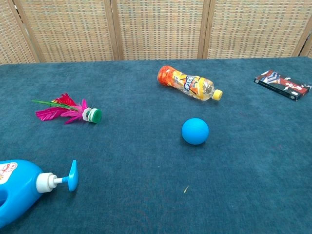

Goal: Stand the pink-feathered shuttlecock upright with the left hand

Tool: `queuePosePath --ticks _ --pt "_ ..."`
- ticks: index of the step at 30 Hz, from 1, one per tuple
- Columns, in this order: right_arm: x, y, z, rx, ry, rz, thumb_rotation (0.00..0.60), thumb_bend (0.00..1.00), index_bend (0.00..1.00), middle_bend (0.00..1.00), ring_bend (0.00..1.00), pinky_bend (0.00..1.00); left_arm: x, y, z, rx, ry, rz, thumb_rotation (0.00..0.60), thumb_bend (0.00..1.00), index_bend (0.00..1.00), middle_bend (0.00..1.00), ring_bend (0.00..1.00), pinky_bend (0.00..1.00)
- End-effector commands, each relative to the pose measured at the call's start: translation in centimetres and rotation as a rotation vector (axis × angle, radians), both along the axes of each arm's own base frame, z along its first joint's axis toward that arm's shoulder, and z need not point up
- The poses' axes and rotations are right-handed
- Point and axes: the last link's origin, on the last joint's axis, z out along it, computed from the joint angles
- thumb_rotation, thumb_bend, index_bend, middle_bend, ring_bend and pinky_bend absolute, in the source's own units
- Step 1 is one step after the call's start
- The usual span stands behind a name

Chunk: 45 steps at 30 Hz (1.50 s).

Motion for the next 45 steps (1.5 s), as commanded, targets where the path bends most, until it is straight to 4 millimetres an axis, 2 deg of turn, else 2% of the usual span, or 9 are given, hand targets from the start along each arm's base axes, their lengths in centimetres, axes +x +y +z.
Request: queuePosePath --ticks 1,33,39,43,45 --pt "-0.1 0.0 0.1 -0.002 -0.001 -0.002 0.6 0.19 0.0 0.0 0.0 0.02 0.0 0.0 0.0 0.0 0.001 0.001 0.6 0.24 0.0 0.0 0.0 0.0" --pt "-0.4 0.0 0.3 -0.002 -0.013 -0.009 0.6 0.18 0.0 0.0 0.0 0.02 -0.1 0.7 -0.2 -0.001 -0.005 0.008 0.6 0.24 0.01 0.0 0.0 0.0" --pt "-0.5 -0.1 0.4 -0.007 -0.02 -0.017 0.6 0.18 0.0 0.0 0.0 0.02 0.2 2.9 -0.5 0.016 -0.025 -0.021 0.6 0.24 0.14 0.0 0.0 0.0" --pt "-0.6 -0.1 0.5 -0.007 -0.022 -0.017 0.6 0.19 0.0 0.0 0.0 0.02 0.6 5.6 -0.3 0.046 -0.027 -0.046 0.6 0.25 0.23 0.0 0.0 0.0" --pt "-0.6 -0.1 0.5 -0.007 -0.023 -0.018 0.6 0.19 0.0 0.0 0.0 0.02 0.6 7.7 -0.2 0.06 -0.031 -0.058 0.6 0.26 0.27 0.0 0.0 0.0"
